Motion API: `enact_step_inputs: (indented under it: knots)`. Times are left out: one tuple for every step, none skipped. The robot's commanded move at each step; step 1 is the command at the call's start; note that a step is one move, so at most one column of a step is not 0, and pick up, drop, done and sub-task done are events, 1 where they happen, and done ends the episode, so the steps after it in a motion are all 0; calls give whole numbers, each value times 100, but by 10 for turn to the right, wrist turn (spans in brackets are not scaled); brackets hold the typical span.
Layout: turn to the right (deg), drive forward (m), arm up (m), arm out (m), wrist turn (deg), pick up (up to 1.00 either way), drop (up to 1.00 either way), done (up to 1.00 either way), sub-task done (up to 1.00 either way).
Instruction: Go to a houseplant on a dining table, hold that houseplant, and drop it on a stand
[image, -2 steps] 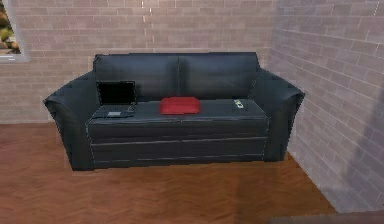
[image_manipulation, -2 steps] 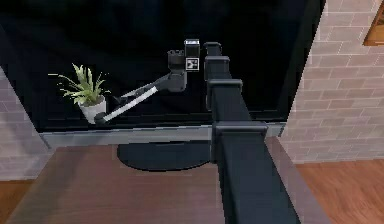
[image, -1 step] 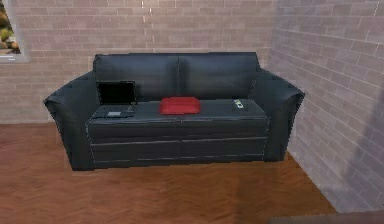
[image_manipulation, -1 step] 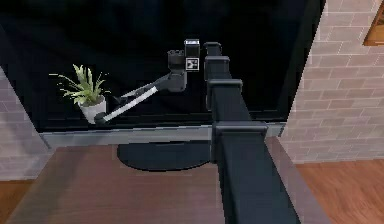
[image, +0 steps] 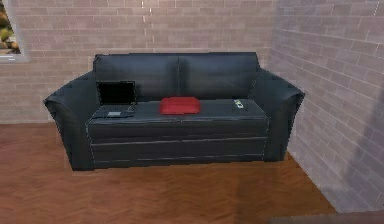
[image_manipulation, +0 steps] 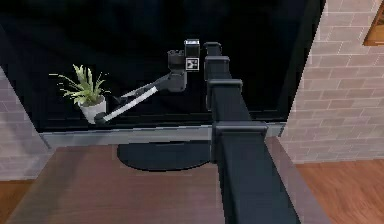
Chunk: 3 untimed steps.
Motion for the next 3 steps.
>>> enact_step_inputs:
  knots:
    - [0, 0, 0, 0, 0, 0, 100, 0, 0]
    - [0, 0, 0, -10, 0, 0, 0, 0, 0]
    - [0, 0, 0, 0, 0, 0, 0, 100, 0]
